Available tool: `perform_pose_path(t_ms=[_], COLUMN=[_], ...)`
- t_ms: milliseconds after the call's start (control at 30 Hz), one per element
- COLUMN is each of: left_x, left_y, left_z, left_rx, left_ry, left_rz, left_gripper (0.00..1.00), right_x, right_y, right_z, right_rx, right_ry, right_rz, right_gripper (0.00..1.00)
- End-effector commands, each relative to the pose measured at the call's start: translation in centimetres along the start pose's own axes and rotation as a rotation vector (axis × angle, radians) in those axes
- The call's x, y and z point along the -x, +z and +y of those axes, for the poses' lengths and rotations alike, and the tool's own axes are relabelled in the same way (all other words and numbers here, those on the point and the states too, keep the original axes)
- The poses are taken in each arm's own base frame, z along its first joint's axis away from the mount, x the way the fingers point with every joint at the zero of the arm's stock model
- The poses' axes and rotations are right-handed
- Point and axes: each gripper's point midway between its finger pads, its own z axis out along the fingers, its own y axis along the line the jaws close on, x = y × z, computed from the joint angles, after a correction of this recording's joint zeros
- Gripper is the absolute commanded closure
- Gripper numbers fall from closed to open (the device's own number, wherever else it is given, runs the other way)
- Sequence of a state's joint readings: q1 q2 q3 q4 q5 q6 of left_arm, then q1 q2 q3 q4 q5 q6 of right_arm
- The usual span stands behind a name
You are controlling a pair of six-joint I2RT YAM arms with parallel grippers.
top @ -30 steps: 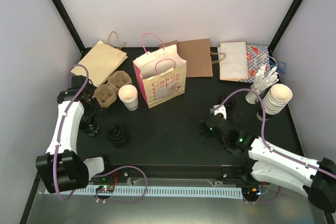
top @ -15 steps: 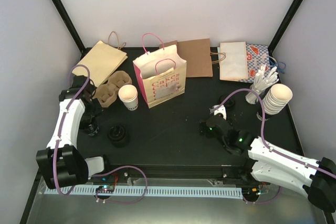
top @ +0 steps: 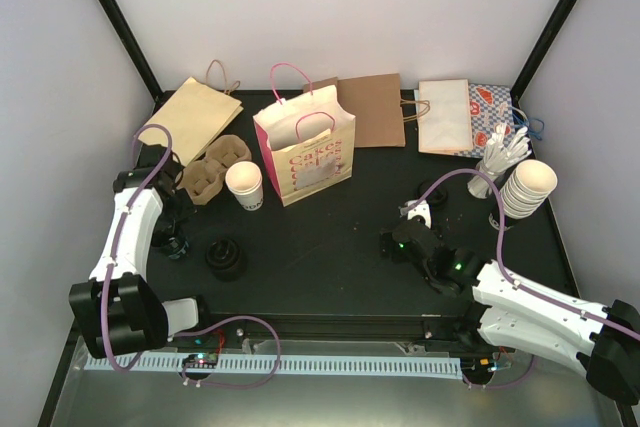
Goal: Pack the takeout coffee
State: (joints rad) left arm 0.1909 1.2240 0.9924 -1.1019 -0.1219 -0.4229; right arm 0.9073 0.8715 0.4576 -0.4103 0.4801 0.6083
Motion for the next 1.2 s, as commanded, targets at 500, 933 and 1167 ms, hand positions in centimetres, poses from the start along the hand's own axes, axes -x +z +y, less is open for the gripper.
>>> perform_pose_path(t_ms=[500, 933, 1167], left_x=[0.5, 0.6, 1.0], left_y=[-2.4, -4.1, -5.6], left_z=[1.1, 0.8, 1.0], left_rx=[0.023, -0.006, 0.000], left_ry=[-0.043, -0.047, -0.048], left_rz=[-0.059, -0.069, -0.090], left_gripper=[0.99, 0.97, 0.98], right_x=[1.4, 1.4, 1.3], right_y=[-0.2, -0.2, -0.2], right_z=[0.2, 0.2, 0.2], right_rx=[-0.003, -0.003, -0.003], right_ry=[0.033, 0.032, 0.032], right_rz=[-0.038, -0.036, -0.035], right_gripper=[0.00, 0.00, 0.00])
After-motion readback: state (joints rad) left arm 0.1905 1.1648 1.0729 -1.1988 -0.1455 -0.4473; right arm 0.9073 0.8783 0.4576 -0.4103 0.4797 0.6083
